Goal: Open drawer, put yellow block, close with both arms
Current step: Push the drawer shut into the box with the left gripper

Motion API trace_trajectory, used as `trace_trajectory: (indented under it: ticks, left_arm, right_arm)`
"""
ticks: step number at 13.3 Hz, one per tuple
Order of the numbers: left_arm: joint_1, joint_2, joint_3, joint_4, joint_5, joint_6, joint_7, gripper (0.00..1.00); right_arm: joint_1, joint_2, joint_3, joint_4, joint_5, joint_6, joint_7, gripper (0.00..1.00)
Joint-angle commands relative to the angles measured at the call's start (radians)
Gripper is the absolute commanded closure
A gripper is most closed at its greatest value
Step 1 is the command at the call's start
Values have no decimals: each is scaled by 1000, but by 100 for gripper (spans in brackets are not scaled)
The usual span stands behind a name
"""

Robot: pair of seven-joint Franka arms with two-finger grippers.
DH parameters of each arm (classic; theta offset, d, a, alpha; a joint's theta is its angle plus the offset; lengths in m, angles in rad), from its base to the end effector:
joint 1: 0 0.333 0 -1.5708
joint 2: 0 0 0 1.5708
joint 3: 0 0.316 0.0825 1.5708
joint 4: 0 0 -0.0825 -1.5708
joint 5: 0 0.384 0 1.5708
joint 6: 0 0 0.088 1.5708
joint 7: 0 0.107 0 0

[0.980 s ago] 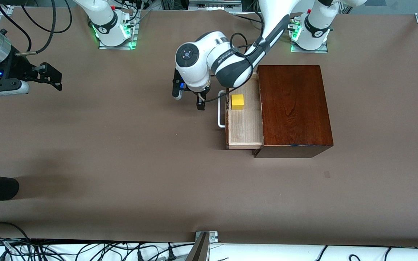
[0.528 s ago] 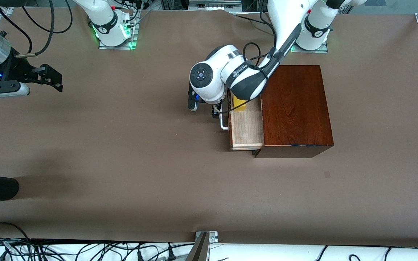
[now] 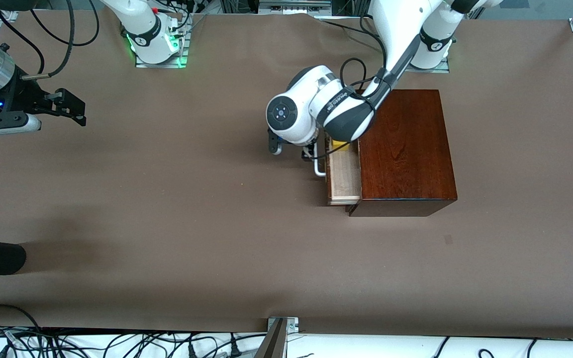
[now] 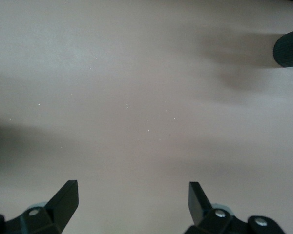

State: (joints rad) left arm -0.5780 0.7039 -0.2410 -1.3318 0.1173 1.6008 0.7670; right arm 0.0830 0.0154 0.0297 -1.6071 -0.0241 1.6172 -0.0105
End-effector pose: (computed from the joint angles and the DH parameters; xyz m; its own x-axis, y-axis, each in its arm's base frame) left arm 0.4984 -0.4674 0.2970 -0.0623 -0.9647 -0.2559 -0.9488 -0.0224 0.3151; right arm 0.5593 0.0607 0.6028 0.9923 0.1240 -0.0056 0.1241 -0.9920 0.0235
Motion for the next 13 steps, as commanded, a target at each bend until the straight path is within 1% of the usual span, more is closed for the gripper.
trace_trajectory:
  ticks: [1, 3, 6, 11, 13]
  left_arm:
    - [18, -23, 9, -26, 22, -93, 15, 0]
    - [27, -23, 11, -27, 24, -110, 15, 0]
    - [30, -23, 11, -27, 102, -143, 15, 0]
    - [30, -23, 11, -27, 105, -148, 14, 0]
    - [32, -23, 11, -27, 130, -156, 12, 0]
  right_arm:
    - [0, 17, -2, 30, 22, -3, 9, 0]
    - [-2, 17, -2, 30, 39, -5, 7, 0]
    - [-2, 17, -2, 30, 42, 12, 7, 0]
    - [-2, 17, -4, 30, 41, 12, 7, 0]
    - [-2, 17, -4, 30, 41, 12, 7, 0]
